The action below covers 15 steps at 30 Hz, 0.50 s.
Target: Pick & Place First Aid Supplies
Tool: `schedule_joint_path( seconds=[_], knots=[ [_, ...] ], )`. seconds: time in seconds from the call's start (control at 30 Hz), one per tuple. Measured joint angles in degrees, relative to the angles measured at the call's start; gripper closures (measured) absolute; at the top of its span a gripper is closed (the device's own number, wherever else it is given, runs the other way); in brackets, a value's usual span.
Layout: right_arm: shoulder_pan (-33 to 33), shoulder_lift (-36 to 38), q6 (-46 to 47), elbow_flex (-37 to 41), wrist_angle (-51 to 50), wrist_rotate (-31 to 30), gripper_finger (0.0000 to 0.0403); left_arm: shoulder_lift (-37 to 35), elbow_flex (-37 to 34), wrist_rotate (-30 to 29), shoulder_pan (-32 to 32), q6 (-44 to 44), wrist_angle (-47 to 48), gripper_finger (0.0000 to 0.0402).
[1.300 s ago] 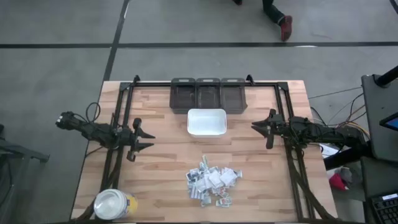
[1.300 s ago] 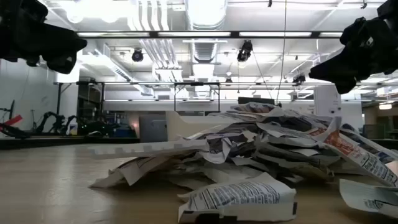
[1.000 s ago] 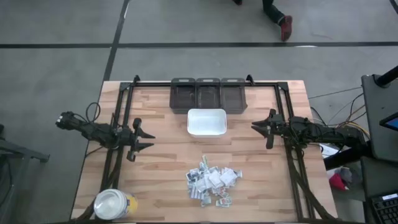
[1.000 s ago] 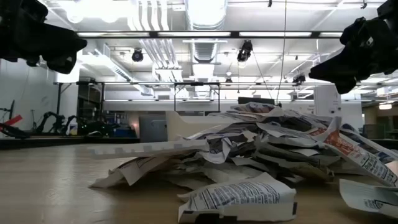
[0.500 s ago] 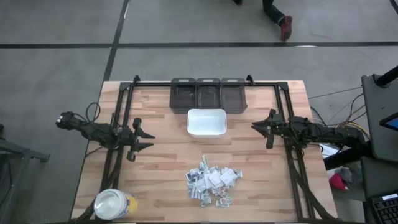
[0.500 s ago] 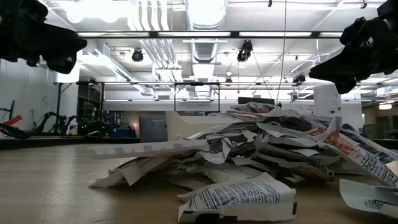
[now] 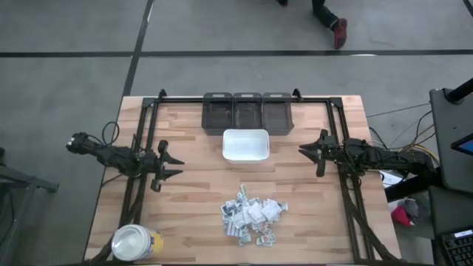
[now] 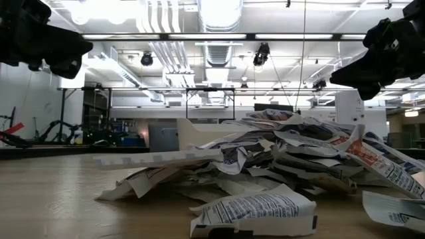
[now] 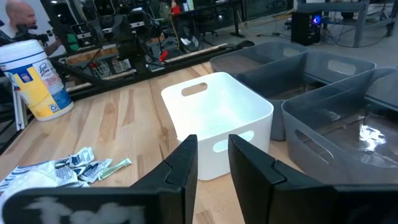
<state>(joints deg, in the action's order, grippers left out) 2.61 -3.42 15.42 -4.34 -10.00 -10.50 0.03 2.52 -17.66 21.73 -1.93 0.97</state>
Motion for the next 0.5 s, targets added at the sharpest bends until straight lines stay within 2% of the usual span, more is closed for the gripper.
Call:
schedule_joint_path(
  seconds=[0.33, 0.5],
  knots=[
    [0.0, 0.0, 0.0, 0.0, 0.0, 0.0, 0.0335, 0.0, 0.0, 0.0, 0.0, 0.0, 0.0, 0.0264],
    [0.0, 0.0, 0.0, 0.0, 0.0, 0.0, 0.033, 0.0, 0.0, 0.0, 0.0, 0.0, 0.0, 0.0264]
  ],
)
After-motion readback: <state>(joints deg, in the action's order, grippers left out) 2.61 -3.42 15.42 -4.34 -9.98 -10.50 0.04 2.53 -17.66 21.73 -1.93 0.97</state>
